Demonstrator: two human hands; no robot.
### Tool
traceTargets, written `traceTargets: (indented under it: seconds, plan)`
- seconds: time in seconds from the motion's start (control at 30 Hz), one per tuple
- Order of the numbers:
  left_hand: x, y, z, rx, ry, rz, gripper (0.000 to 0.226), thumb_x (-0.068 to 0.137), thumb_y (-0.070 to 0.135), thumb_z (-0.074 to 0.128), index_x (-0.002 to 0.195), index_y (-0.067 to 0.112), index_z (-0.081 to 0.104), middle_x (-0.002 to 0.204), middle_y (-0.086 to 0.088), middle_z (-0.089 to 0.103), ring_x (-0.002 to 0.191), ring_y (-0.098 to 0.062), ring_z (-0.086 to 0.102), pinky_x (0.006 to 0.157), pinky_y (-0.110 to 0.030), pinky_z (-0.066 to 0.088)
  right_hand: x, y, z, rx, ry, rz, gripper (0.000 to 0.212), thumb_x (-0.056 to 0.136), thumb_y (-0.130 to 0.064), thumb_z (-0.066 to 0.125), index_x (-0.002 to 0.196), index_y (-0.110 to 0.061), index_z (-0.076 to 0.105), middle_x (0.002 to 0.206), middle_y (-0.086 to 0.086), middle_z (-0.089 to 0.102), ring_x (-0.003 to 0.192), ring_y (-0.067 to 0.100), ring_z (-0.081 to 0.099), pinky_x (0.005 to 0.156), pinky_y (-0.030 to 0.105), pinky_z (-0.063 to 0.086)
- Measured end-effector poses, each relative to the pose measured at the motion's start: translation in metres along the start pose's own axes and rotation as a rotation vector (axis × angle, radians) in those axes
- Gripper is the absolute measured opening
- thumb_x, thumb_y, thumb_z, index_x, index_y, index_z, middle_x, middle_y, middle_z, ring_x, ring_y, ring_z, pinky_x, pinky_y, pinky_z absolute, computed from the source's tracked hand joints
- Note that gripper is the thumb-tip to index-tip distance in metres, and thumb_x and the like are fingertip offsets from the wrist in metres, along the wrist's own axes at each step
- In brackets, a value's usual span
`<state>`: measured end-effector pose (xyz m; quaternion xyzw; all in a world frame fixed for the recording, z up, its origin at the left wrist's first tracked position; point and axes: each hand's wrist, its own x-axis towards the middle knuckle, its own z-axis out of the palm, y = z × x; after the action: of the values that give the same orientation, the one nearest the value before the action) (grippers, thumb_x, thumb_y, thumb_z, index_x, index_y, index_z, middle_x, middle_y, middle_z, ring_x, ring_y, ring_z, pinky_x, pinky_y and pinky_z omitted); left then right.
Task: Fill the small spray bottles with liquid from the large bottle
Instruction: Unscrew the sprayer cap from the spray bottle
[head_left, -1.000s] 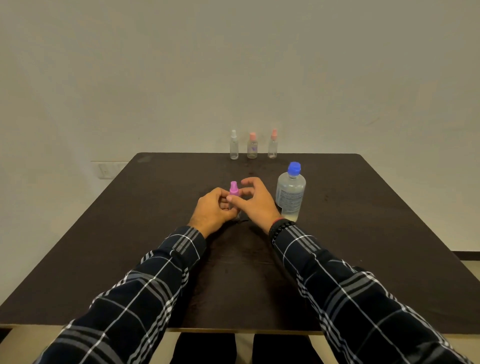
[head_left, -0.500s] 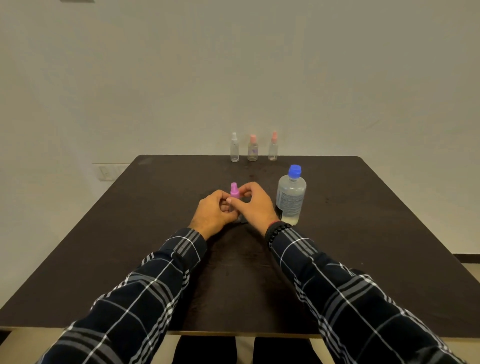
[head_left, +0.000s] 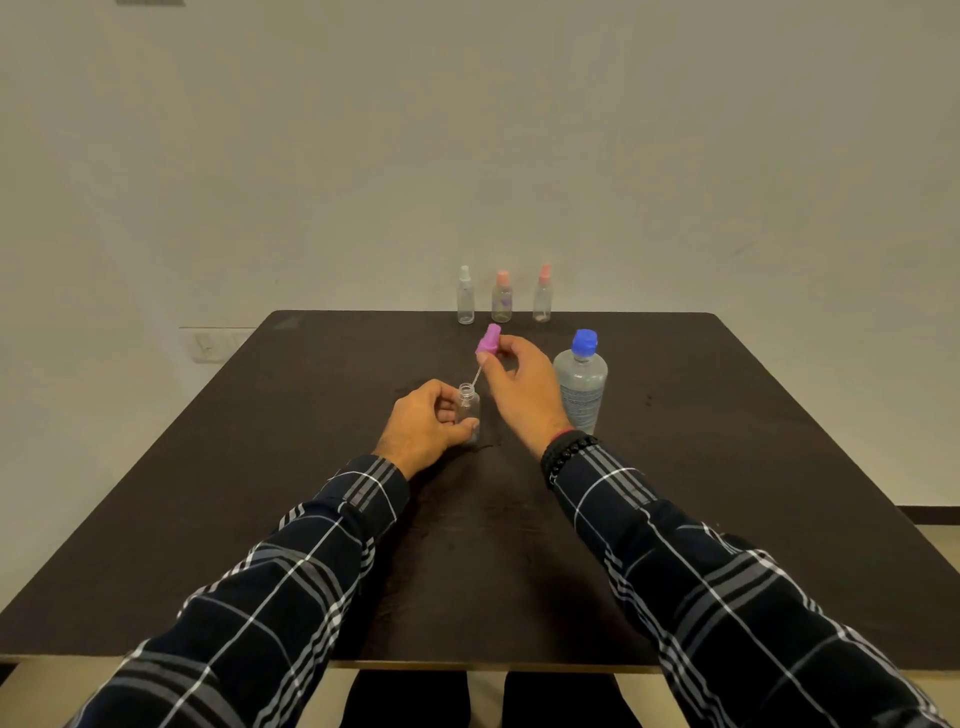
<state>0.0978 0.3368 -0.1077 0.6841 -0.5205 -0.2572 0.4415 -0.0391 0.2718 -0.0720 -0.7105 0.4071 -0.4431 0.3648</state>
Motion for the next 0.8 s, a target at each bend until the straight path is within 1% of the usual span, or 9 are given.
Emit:
traceTargets:
  seconds: [0.1,0.23,0.37,0.43,0.5,0.53,0.6,0.67,0.8]
  plan:
    - [0.000,-0.001,0.000,0.006,0.001,-0.003,0.030,0.080,0.014,0.081,0.104,0.019,0.063,0.096,0.003,0.071,0.085,-0.009,0.069,0.072,-0.014,0.053,0.002,-0.008,-0.006,-0.020,0.022,-0.027,0.025,0.099,-0.032,0.060,0.120,-0.019,0.063,0.110,-0.003,0.063,0.098,0.010,0.060,0.084,0.022,0.047]
    - [0.000,0.000,0.001,0.010,0.010,-0.001,0.031,0.081,0.013,0.081,0.106,0.017,0.063,0.096,0.004,0.070,0.083,-0.006,0.067,0.069,-0.010,0.052,0.004,-0.017,-0.011,-0.027,0.042,-0.035,0.023,0.100,-0.035,0.058,0.116,-0.020,0.064,0.108,-0.003,0.064,0.097,0.010,0.060,0.085,0.023,0.049]
    - [0.001,-0.003,0.001,0.008,0.004,0.005,0.031,0.080,0.015,0.082,0.105,0.019,0.063,0.097,0.004,0.071,0.088,-0.010,0.070,0.082,-0.021,0.057,0.001,-0.027,-0.021,-0.014,0.068,-0.045,0.018,0.100,-0.035,0.057,0.108,-0.021,0.064,0.099,-0.007,0.062,0.090,0.005,0.058,0.078,0.016,0.045]
    - [0.002,-0.004,0.001,0.010,-0.001,0.010,0.031,0.080,0.016,0.082,0.104,0.020,0.063,0.097,0.004,0.071,0.088,-0.011,0.070,0.082,-0.022,0.057,0.002,-0.026,-0.023,-0.138,-0.018,0.015,0.013,0.100,-0.031,0.058,0.102,-0.019,0.063,0.090,-0.008,0.059,0.080,0.003,0.056,0.070,0.015,0.042]
    - [0.001,-0.003,0.001,0.003,-0.008,0.012,0.031,0.080,0.014,0.082,0.104,0.019,0.063,0.097,0.004,0.071,0.087,-0.011,0.070,0.081,-0.023,0.057,0.003,-0.023,-0.021,-0.347,-0.179,0.104,0.019,0.101,-0.032,0.056,0.088,-0.018,0.059,0.079,-0.005,0.056,0.073,0.009,0.056,0.069,0.023,0.043]
    - [0.001,-0.003,0.001,-0.001,-0.009,0.013,0.031,0.081,0.014,0.081,0.105,0.019,0.063,0.097,0.003,0.071,0.087,-0.010,0.070,0.082,-0.023,0.057,0.003,-0.020,-0.017,-0.445,-0.262,0.171,0.019,0.100,-0.032,0.056,0.090,-0.016,0.060,0.082,0.000,0.058,0.078,0.016,0.059,0.071,0.028,0.045]
    - [0.001,-0.003,0.001,-0.003,-0.006,0.018,0.031,0.080,0.012,0.081,0.105,0.018,0.063,0.097,0.003,0.071,0.086,-0.010,0.069,0.082,-0.024,0.058,-0.002,-0.015,-0.009,-0.581,-0.357,0.272,0.020,0.099,-0.029,0.059,0.107,-0.011,0.062,0.101,0.010,0.062,0.095,0.024,0.063,0.076,0.033,0.049]
    - [0.001,-0.002,0.001,0.014,-0.008,0.021,0.032,0.080,0.012,0.081,0.106,0.019,0.063,0.099,0.003,0.071,0.089,-0.009,0.069,0.083,-0.024,0.057,-0.009,-0.010,0.000,-0.641,-0.373,0.323,0.025,0.099,-0.028,0.059,0.115,-0.008,0.061,0.112,0.011,0.064,0.104,0.025,0.064,0.084,0.035,0.053]
    - [0.001,-0.003,0.003,0.082,0.008,0.023,0.034,0.080,0.017,0.082,0.107,0.022,0.062,0.101,0.008,0.069,0.092,-0.006,0.067,0.085,-0.024,0.056,-0.017,0.000,0.009,-0.733,-0.368,0.338,0.026,0.100,-0.029,0.056,0.115,-0.008,0.062,0.118,0.012,0.065,0.108,0.028,0.065,0.088,0.037,0.054]
